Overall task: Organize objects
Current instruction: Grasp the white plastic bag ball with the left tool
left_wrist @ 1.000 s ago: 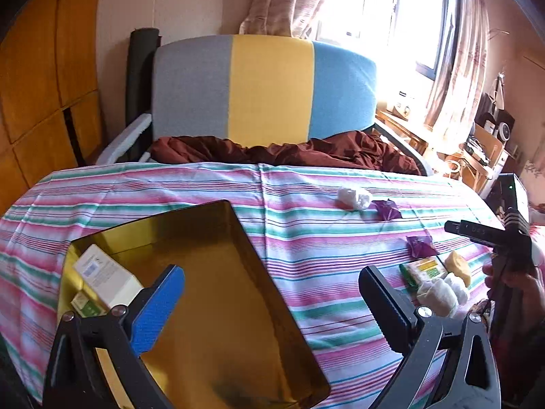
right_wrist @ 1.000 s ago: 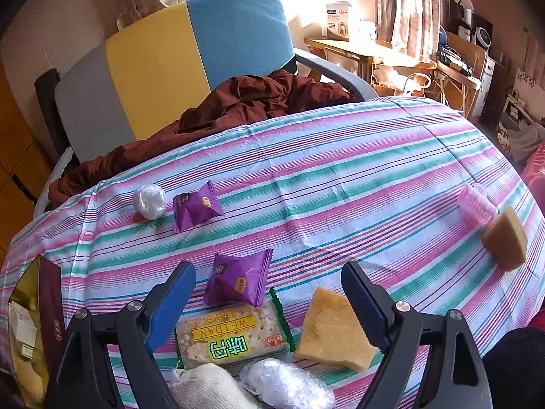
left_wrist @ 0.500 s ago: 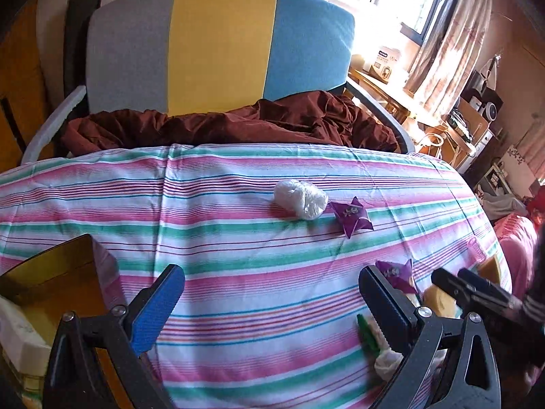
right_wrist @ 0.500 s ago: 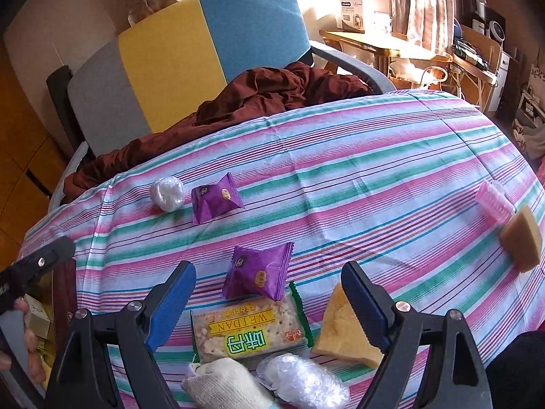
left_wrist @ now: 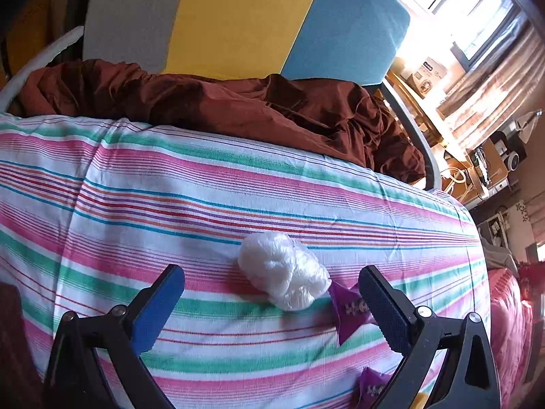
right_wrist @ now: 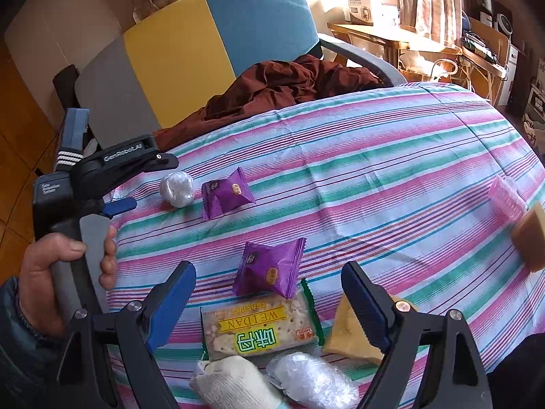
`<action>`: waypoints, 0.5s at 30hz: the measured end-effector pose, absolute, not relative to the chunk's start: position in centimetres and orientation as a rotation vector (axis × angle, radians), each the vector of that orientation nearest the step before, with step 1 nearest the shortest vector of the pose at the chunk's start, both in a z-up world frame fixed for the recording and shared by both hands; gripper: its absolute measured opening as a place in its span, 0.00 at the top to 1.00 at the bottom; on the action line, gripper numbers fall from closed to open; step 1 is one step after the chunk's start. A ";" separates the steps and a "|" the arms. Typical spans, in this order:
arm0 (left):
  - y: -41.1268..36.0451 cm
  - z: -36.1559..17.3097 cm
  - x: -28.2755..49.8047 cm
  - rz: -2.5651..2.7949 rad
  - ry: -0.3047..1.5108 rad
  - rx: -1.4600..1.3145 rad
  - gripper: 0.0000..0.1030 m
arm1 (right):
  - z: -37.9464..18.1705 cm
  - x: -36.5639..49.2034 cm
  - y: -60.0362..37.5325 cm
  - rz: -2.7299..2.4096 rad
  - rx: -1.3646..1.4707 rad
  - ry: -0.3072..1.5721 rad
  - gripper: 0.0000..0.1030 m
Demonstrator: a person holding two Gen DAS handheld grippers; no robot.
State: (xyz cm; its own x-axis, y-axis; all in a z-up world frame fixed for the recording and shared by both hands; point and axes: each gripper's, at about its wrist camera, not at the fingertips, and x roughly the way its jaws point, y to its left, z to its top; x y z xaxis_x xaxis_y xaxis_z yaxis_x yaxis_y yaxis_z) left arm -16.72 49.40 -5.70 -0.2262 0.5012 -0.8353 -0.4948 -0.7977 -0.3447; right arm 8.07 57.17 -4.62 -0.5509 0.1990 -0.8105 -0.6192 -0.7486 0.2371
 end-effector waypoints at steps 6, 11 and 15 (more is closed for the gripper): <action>51.5 -7.9 -17.4 2.095 0.087 -1.433 0.28 | -4.9 8.0 57.3 2.284 -1.124 0.709 0.14; 51.3 -8.1 -15.8 2.098 0.237 -1.346 0.63 | -4.9 8.1 57.6 2.274 -1.119 0.714 0.14; 48.8 -8.0 -13.7 2.090 0.270 -1.301 0.64 | -4.8 8.4 57.8 2.270 -1.108 0.729 0.14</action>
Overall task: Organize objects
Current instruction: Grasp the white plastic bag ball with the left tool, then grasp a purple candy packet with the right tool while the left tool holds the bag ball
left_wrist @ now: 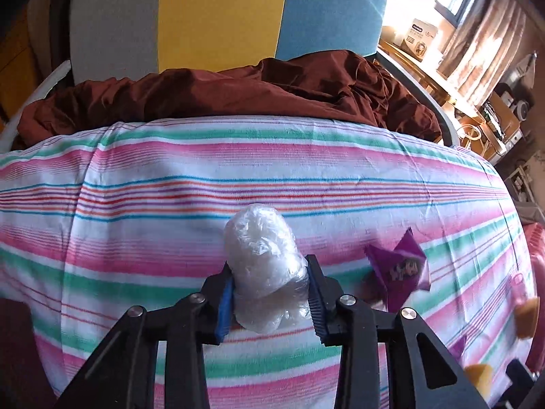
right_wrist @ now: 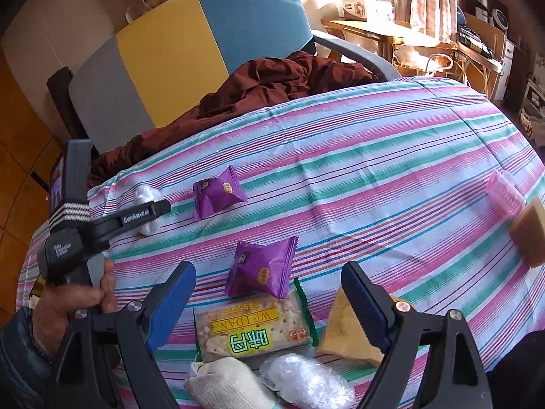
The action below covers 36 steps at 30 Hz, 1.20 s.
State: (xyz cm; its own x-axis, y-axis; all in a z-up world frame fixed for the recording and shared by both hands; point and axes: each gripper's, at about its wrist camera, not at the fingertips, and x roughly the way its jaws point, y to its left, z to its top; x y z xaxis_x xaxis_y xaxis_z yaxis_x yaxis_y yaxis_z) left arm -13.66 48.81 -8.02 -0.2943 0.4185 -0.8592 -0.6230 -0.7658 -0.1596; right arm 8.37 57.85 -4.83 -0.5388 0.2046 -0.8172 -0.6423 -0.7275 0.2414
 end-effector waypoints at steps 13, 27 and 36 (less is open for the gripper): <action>43.0 -8.5 -7.2 2.103 0.326 -1.170 0.64 | -5.5 8.4 58.6 2.261 -1.118 0.855 0.14; 42.8 -8.7 -7.2 2.102 0.271 -1.142 0.64 | -8.5 -2.1 62.9 2.197 -1.177 1.513 0.14; 42.7 -8.8 -7.3 2.098 0.238 -1.142 0.63 | -10.8 -7.6 64.3 2.138 -1.301 1.339 0.28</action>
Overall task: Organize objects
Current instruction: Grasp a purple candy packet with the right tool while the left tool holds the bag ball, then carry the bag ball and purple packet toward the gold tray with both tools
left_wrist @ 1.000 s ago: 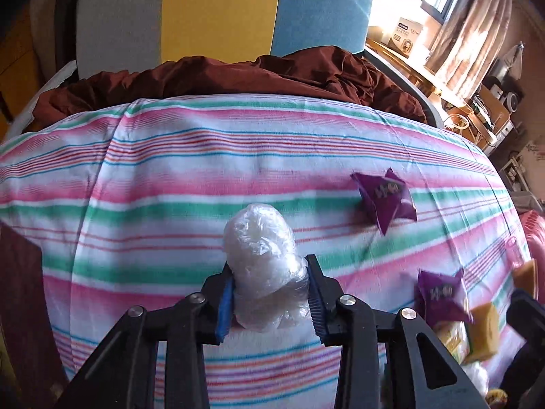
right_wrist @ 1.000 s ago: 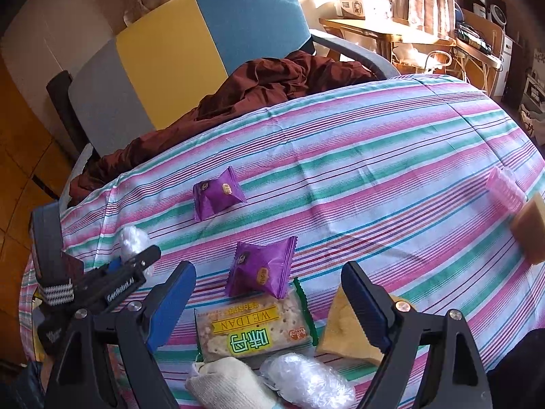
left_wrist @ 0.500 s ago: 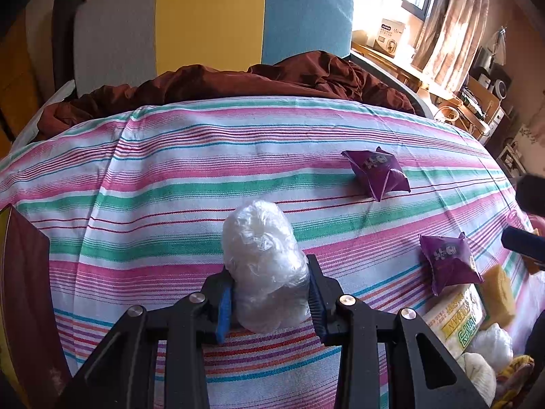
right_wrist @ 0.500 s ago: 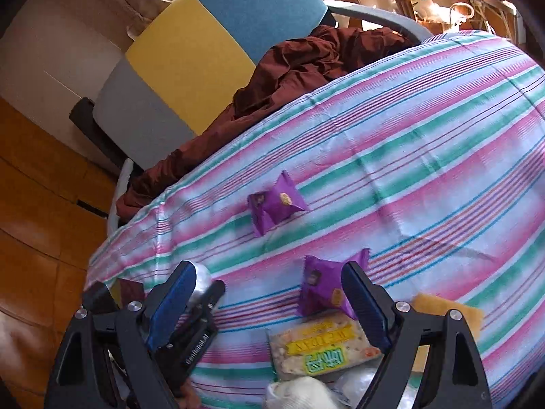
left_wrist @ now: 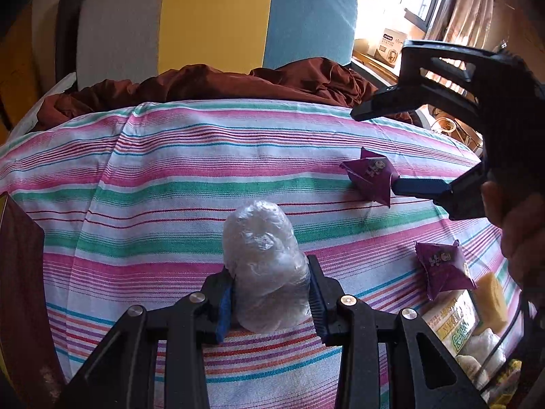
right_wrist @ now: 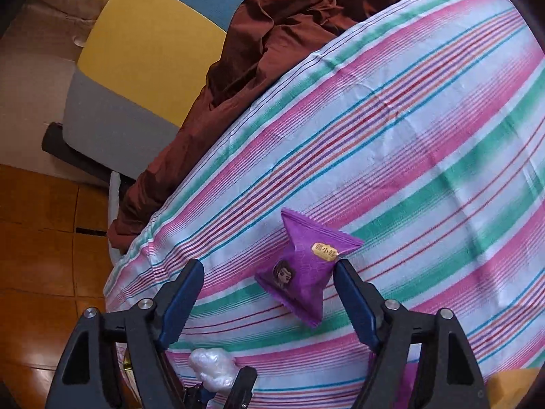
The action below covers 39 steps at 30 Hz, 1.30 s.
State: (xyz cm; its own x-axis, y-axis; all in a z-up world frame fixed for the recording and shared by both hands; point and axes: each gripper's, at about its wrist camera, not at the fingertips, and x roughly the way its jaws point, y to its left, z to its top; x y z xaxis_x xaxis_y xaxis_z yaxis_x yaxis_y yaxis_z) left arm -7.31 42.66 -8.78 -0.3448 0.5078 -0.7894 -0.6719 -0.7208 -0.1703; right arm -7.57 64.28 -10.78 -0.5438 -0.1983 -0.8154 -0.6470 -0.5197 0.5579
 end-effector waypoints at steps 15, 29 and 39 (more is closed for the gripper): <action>42.8 -8.9 -7.3 2.103 0.231 -1.139 0.63 | -10.8 -9.4 58.8 2.204 -1.691 0.587 0.65; 42.8 -8.8 -6.6 2.135 0.306 -1.141 0.65 | -10.9 -3.0 54.8 2.312 -1.599 0.556 0.65; 41.5 -8.7 -4.9 2.165 0.352 -1.123 0.65 | -11.0 -3.3 54.2 2.359 -1.638 0.493 0.65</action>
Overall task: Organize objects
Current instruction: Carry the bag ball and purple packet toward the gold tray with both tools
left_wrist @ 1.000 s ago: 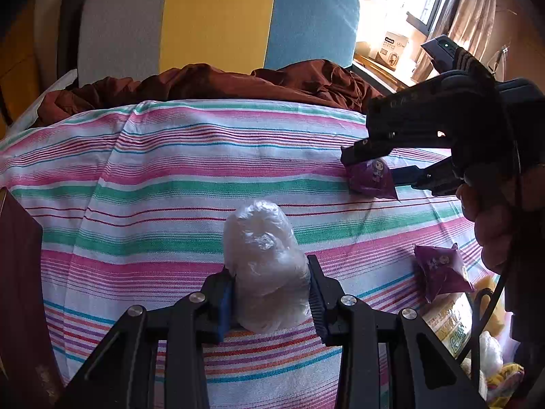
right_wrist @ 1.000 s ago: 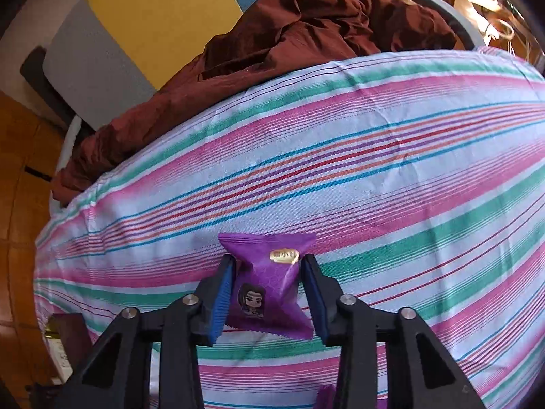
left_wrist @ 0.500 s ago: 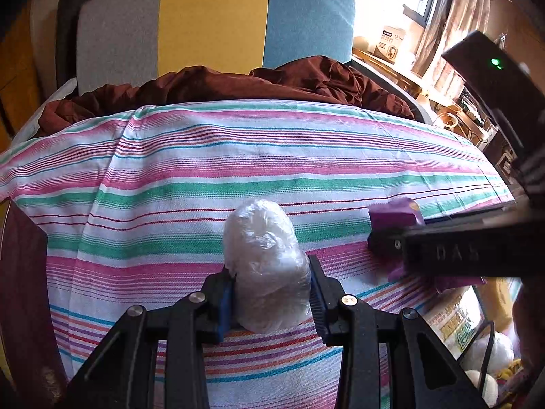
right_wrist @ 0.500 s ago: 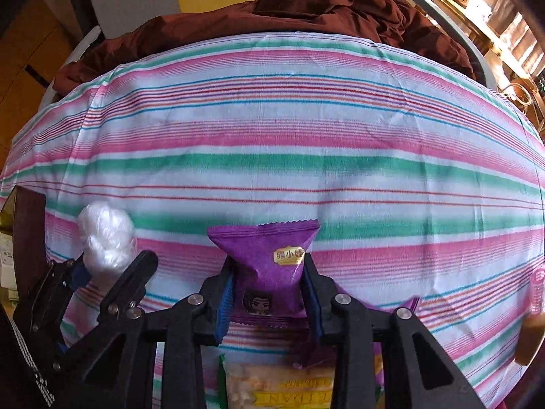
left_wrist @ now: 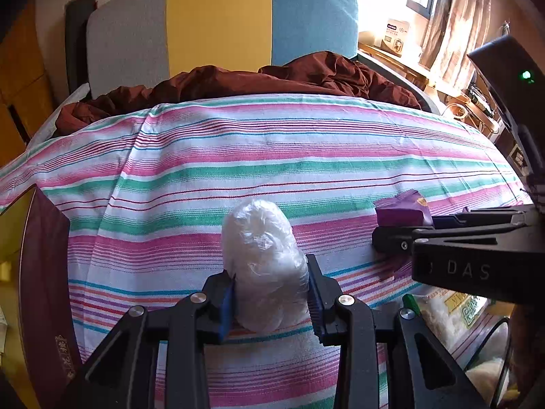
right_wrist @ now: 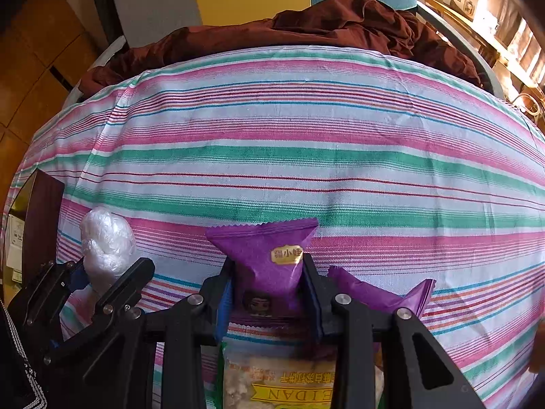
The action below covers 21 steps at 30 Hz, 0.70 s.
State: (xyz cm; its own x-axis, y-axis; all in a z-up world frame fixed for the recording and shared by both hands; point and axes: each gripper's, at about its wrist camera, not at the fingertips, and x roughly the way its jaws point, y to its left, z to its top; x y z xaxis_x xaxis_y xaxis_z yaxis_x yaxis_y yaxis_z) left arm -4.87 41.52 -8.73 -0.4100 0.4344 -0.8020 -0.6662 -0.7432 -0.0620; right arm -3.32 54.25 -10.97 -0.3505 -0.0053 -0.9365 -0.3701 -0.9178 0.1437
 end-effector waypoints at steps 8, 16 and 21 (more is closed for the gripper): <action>40.9 -8.4 -3.5 2.171 0.401 -1.129 0.65 | -11.3 -4.3 54.5 2.379 -1.626 0.438 0.65; 39.3 -7.5 -1.8 2.182 0.418 -1.097 0.65 | -11.0 -4.0 53.6 2.408 -1.590 0.387 0.65; 37.6 -5.0 -0.2 2.193 0.397 -1.026 0.65 | -11.3 -4.1 53.0 2.418 -1.563 0.354 0.66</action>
